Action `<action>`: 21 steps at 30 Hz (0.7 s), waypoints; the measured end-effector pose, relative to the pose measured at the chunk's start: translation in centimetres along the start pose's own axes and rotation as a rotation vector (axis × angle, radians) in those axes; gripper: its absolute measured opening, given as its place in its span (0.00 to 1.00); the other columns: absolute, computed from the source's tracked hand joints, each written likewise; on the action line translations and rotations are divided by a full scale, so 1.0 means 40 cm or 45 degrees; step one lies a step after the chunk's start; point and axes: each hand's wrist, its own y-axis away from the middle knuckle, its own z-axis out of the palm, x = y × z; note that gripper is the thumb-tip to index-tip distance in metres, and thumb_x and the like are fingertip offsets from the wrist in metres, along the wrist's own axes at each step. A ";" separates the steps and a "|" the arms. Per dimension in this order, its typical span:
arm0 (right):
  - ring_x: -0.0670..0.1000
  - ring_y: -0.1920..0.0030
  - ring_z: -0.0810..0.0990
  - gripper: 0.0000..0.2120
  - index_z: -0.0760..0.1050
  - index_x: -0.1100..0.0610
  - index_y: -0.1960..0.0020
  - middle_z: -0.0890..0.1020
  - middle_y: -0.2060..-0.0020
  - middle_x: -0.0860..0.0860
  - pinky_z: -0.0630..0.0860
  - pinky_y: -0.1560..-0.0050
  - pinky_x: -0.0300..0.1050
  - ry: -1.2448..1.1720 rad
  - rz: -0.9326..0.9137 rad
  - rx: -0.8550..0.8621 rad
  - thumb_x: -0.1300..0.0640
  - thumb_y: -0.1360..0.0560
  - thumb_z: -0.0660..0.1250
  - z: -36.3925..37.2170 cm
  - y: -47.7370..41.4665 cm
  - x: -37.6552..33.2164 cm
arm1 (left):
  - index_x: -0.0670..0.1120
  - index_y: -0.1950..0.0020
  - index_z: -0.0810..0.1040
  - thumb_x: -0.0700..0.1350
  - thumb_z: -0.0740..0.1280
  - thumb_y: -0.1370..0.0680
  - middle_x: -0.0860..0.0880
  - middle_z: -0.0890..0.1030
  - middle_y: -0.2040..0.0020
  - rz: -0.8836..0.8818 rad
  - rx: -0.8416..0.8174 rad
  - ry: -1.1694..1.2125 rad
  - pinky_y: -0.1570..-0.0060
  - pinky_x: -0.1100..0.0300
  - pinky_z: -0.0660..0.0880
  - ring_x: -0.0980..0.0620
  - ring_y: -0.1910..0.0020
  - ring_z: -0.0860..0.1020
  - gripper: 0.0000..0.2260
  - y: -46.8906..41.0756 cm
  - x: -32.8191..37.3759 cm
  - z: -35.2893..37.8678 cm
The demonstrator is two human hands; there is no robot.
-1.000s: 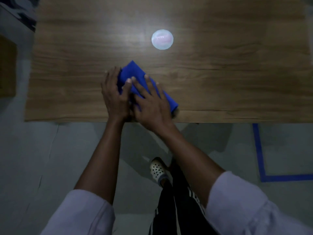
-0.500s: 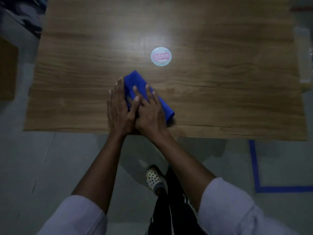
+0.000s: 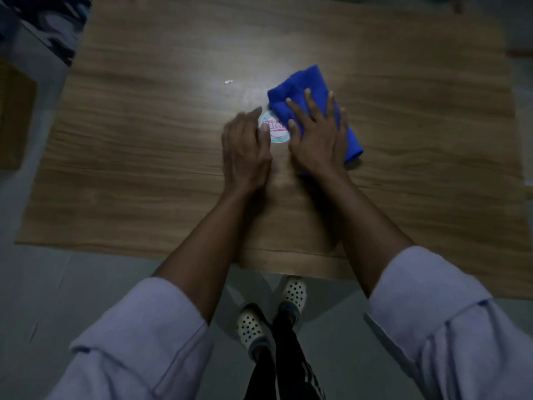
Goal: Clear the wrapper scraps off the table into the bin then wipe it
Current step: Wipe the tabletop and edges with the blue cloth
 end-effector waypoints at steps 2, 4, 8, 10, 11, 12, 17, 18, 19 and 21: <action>0.58 0.17 0.46 0.25 0.59 0.40 0.19 0.55 0.18 0.44 0.42 0.20 0.60 0.020 -0.126 -0.003 0.43 0.16 0.50 0.013 0.059 -0.030 | 0.40 0.27 0.74 0.45 0.61 0.17 0.42 0.80 0.34 -0.099 0.037 0.299 0.32 0.43 0.71 0.43 0.34 0.77 0.19 -0.022 0.001 0.004; 0.58 0.18 0.50 0.26 0.66 0.45 0.22 0.60 0.19 0.46 0.46 0.20 0.63 -0.007 -0.370 0.008 0.46 0.20 0.55 0.025 0.156 -0.054 | 0.41 0.26 0.73 0.46 0.62 0.17 0.43 0.79 0.32 -0.190 0.079 0.406 0.33 0.45 0.72 0.46 0.33 0.76 0.20 -0.024 0.001 0.002; 0.54 0.18 0.55 0.24 0.74 0.47 0.27 0.66 0.22 0.44 0.50 0.21 0.64 -0.090 -0.594 -0.080 0.45 0.21 0.59 0.023 0.163 -0.011 | 0.41 0.26 0.72 0.51 0.62 0.18 0.44 0.78 0.30 -0.212 0.017 0.387 0.31 0.46 0.71 0.48 0.31 0.75 0.23 -0.016 0.002 0.002; 0.53 0.18 0.53 0.23 0.70 0.42 0.24 0.64 0.21 0.42 0.48 0.20 0.64 -0.087 -0.606 -0.105 0.44 0.19 0.57 0.011 0.089 0.020 | 0.41 0.25 0.72 0.52 0.61 0.18 0.44 0.77 0.29 -0.213 -0.029 0.329 0.29 0.44 0.69 0.46 0.30 0.74 0.24 -0.015 0.002 0.008; 0.53 0.18 0.52 0.23 0.67 0.39 0.24 0.63 0.21 0.41 0.47 0.20 0.63 -0.087 -0.578 -0.112 0.43 0.19 0.57 0.004 0.044 0.034 | 0.41 0.25 0.72 0.52 0.62 0.18 0.44 0.76 0.28 -0.219 -0.041 0.328 0.29 0.43 0.69 0.45 0.29 0.73 0.24 -0.017 -0.001 0.011; 0.54 0.18 0.52 0.23 0.66 0.36 0.24 0.61 0.20 0.40 0.46 0.20 0.63 -0.088 -0.531 -0.113 0.43 0.18 0.56 -0.003 -0.004 0.048 | 0.41 0.24 0.71 0.52 0.62 0.18 0.43 0.75 0.28 -0.223 -0.048 0.346 0.29 0.41 0.69 0.45 0.29 0.73 0.25 -0.019 -0.004 0.012; 0.54 0.17 0.48 0.22 0.63 0.33 0.23 0.59 0.19 0.40 0.41 0.21 0.63 -0.079 -0.263 -0.100 0.39 0.17 0.52 -0.036 -0.239 0.115 | 0.43 0.22 0.69 0.52 0.63 0.18 0.46 0.74 0.27 -0.247 -0.063 0.356 0.29 0.42 0.69 0.48 0.28 0.72 0.25 -0.020 0.001 0.017; 0.54 0.17 0.47 0.22 0.63 0.34 0.23 0.58 0.19 0.40 0.40 0.21 0.62 -0.078 -0.212 -0.094 0.39 0.17 0.52 -0.038 -0.259 0.114 | 0.43 0.22 0.68 0.52 0.63 0.18 0.47 0.74 0.27 -0.254 -0.060 0.335 0.28 0.43 0.69 0.48 0.27 0.72 0.25 -0.022 0.006 0.017; 0.54 0.17 0.47 0.23 0.63 0.34 0.23 0.58 0.19 0.40 0.40 0.21 0.62 -0.078 -0.168 -0.083 0.39 0.17 0.52 -0.035 -0.262 0.103 | 0.44 0.22 0.68 0.52 0.63 0.18 0.47 0.73 0.26 -0.259 -0.057 0.317 0.28 0.44 0.68 0.48 0.27 0.71 0.25 -0.025 0.009 0.017; 0.56 0.17 0.47 0.23 0.63 0.36 0.22 0.58 0.19 0.41 0.42 0.20 0.62 -0.081 -0.145 -0.054 0.41 0.17 0.53 -0.024 -0.213 0.065 | 0.43 0.22 0.68 0.52 0.63 0.18 0.46 0.73 0.25 -0.252 -0.062 0.293 0.27 0.44 0.66 0.47 0.26 0.70 0.26 -0.027 0.013 0.017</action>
